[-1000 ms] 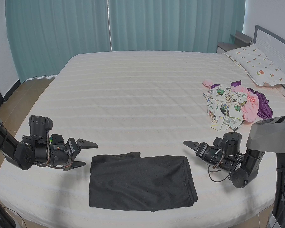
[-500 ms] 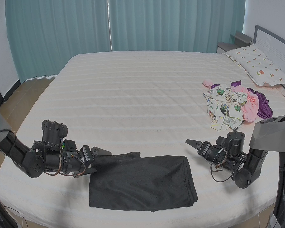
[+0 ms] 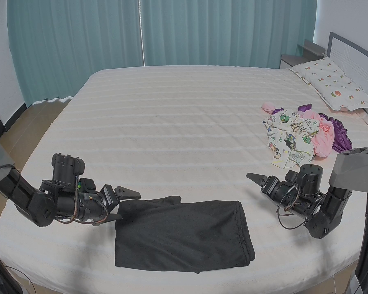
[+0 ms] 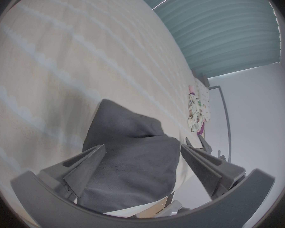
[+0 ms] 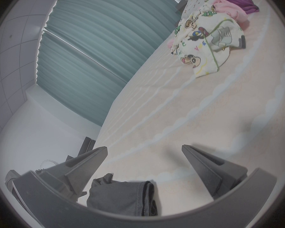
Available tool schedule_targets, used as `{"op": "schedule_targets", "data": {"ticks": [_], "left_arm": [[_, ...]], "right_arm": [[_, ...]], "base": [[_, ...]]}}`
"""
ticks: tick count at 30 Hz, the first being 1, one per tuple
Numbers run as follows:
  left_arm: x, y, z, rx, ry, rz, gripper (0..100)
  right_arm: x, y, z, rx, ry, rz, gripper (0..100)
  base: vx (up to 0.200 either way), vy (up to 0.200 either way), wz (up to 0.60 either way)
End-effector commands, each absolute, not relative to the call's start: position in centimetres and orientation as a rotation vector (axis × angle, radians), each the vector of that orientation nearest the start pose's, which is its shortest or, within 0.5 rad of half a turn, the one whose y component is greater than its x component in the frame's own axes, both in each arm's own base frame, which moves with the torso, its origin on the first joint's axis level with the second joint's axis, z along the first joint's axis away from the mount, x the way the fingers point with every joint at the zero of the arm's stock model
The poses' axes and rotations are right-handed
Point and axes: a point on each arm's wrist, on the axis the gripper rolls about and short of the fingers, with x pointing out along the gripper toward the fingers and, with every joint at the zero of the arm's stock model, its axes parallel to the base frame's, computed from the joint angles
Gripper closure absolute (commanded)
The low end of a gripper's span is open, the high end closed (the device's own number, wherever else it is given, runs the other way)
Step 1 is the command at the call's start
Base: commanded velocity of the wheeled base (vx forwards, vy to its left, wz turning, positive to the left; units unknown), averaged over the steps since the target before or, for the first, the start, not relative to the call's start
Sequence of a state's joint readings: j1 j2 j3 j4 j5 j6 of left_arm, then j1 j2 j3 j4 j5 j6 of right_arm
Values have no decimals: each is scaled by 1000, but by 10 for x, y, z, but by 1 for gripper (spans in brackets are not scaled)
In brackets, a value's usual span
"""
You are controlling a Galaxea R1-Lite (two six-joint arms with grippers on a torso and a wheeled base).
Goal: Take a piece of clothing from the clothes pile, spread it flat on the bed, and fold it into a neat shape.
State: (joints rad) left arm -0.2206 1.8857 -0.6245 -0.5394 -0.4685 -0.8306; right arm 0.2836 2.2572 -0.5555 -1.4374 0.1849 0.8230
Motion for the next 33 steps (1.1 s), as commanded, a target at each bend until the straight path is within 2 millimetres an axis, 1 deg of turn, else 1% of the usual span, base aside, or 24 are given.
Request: {"op": "schedule_targets", "data": {"ticks": [1, 2, 4, 5, 6, 7, 8, 10, 11, 12, 14, 15, 17, 20, 22, 23, 24, 26, 27, 28, 30, 31, 32, 33], "left_arm": [[264, -66, 131, -854, 775, -388, 0], [263, -65, 133, -853, 766, -388, 0], [247, -60, 153, -847, 681, -376, 0], [246, -59, 154, -847, 676, -377, 0], [230, -55, 163, -838, 622, -369, 0], [221, -52, 167, -834, 594, -364, 0], [218, -52, 169, -834, 585, -363, 0], [191, -45, 177, -811, 510, -351, 0], [191, -45, 177, -811, 510, -351, 0], [169, -40, 180, -779, 449, -335, 0], [148, -35, 180, -747, 396, -326, 0], [141, -34, 179, -733, 379, -322, 0], [117, -28, 179, -678, 303, -326, 0], [89, -22, 178, -646, 213, -348, 0], [75, -20, 175, -634, 171, -364, 0], [74, -19, 175, -633, 169, -365, 0], [62, -17, 171, -594, 140, -371, 0], [51, -14, 165, -556, 130, -370, 0], [48, -14, 163, -548, 129, -369, 0], [39, -12, 160, -542, 121, -366, 0], [29, -10, 155, -536, 127, -363, 0], [29, -10, 155, -536, 127, -363, 0], [16, -7, 149, -526, 112, -364, 0], [13, -7, 148, -521, 108, -365, 0]], "right_arm": [[315, 82, 62, 801, 349, 328, 0], [314, 80, 64, 800, 345, 327, 0], [296, 73, 84, 794, 303, 332, 0], [295, 72, 85, 792, 301, 333, 0], [275, 67, 100, 765, 267, 342, 0], [266, 64, 107, 745, 248, 350, 0], [262, 64, 109, 736, 242, 352, 0], [230, 54, 123, 634, 188, 355, 0], [230, 54, 123, 634, 188, 355, 0], [202, 46, 131, 545, 133, 322, 0], [183, 37, 137, 496, 80, 282, 0], [177, 35, 139, 480, 63, 273, 0], [156, 24, 141, 427, 28, 233, 0], [136, 13, 146, 398, -3, 158, 0], [121, 9, 150, 394, -21, 133, 0], [119, 9, 150, 394, -24, 134, 0], [101, 7, 151, 384, -21, 127, 0], [83, 6, 149, 360, -14, 123, 0], [79, 6, 149, 352, -14, 123, 0], [65, 5, 147, 332, -14, 123, 0], [48, 4, 142, 323, -1, 125, 0], [48, 4, 142, 323, -1, 125, 0], [28, 3, 136, 322, 4, 129, 0], [23, 3, 135, 322, 4, 132, 0]], "base": [[0, 0, 0], [0, 0, 0], [0, 0, 0], [0, 0, 0], [0, 0, 0], [0, 0, 0], [0, 0, 0], [0, 0, 0], [0, 0, 0], [0, 0, 0], [0, 0, 0], [0, 0, 0], [0, 0, 0], [0, 0, 0], [0, 0, 0], [0, 0, 0], [0, 0, 0], [0, 0, 0], [0, 0, 0], [0, 0, 0], [0, 0, 0], [0, 0, 0], [0, 0, 0], [0, 0, 0]]}}
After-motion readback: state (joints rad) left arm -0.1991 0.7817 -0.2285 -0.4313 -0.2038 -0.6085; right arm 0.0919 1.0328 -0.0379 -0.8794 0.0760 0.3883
